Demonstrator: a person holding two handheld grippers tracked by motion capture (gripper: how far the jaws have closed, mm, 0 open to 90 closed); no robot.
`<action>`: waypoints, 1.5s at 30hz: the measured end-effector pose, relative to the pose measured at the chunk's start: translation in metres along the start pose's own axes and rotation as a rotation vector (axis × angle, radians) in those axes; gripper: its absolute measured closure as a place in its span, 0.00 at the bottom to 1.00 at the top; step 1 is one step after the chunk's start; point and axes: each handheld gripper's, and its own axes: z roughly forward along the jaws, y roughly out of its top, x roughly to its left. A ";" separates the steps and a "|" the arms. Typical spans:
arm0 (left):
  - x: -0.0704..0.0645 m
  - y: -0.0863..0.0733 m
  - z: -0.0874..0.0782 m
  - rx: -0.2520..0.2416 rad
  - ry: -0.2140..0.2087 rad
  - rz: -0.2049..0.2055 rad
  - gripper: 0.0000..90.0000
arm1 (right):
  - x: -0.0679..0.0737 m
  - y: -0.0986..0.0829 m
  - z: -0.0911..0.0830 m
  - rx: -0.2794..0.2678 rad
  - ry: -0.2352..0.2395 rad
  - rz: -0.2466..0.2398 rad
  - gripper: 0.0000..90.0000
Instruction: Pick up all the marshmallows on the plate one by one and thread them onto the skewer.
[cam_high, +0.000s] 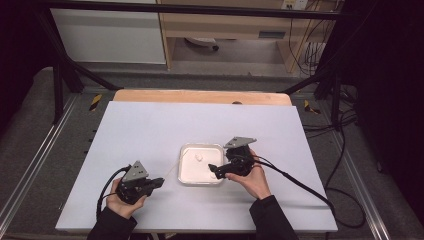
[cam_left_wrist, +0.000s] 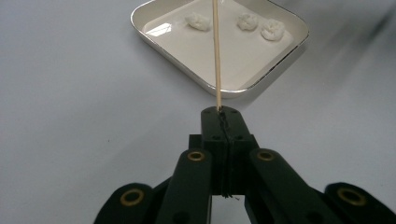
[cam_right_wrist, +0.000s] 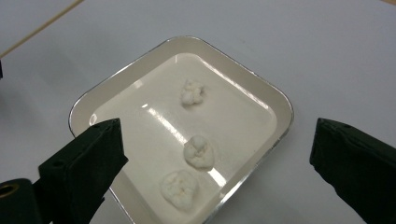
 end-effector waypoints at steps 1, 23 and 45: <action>0.000 0.000 0.000 -0.002 0.000 0.000 0.99 | 0.001 0.001 0.002 0.002 0.007 -0.004 0.07; -0.001 -0.001 0.003 0.004 -0.004 -0.002 0.99 | 0.004 -0.012 0.042 0.100 0.038 -0.040 0.55; -0.001 -0.001 0.003 0.006 -0.005 0.001 0.99 | 0.001 -0.019 0.043 0.112 0.037 -0.038 0.78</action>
